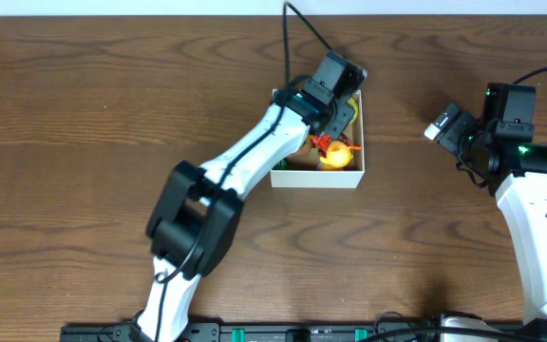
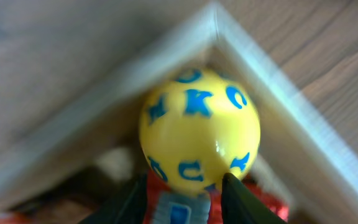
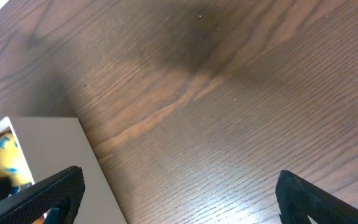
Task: Pack container
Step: 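Carry the green ball into the box and release it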
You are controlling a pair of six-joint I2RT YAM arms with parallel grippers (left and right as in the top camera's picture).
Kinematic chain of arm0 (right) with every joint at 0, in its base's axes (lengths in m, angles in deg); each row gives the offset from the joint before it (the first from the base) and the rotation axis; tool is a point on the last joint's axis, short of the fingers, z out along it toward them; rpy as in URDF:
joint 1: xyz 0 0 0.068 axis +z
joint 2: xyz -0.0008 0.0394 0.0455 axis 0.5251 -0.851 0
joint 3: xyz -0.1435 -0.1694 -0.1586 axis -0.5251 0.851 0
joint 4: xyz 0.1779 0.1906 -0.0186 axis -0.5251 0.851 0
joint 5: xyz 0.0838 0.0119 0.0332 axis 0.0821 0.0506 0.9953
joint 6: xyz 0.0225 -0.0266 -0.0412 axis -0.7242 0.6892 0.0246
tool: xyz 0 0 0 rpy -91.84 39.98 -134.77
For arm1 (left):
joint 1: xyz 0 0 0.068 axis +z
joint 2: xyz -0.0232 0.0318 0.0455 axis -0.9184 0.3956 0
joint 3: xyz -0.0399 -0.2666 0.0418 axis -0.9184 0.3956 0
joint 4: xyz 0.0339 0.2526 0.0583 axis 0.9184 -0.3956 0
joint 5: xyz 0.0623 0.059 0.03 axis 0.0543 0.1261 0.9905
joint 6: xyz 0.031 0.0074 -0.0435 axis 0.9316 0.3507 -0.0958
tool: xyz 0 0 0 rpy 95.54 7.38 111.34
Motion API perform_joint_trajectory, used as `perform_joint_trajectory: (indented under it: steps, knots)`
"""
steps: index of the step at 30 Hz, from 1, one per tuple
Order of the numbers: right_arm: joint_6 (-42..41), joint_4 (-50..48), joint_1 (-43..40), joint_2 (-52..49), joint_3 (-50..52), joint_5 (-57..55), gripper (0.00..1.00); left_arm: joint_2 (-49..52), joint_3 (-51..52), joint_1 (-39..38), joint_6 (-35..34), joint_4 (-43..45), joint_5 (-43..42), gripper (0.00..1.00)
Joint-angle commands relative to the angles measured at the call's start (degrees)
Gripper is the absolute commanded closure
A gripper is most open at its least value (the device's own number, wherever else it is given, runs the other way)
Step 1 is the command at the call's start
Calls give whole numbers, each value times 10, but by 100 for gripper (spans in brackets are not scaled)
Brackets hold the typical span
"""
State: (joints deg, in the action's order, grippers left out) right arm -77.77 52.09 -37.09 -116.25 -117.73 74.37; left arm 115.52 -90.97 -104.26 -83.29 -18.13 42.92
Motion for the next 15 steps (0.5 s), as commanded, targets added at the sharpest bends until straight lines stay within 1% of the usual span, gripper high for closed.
perform_joint_trajectory:
  steps: [1,4,10,13,15]
  knots:
    - [-7,0,-2,-1,-2,2,1,24,-7,2,8,1,5,64]
    - [-7,0,-2,-1,-2,2,1,15,-7,1,8,-1,5,66]
    - [-7,0,-2,-1,-2,2,1,-47,-7,1,8,-3,5,65]
    - [-7,0,-2,-1,-2,2,1,-80,-7,1,7,-21,5,64]
    - [-7,0,-2,-1,-2,2,1,-100,-7,1,-4,-49,5,64]
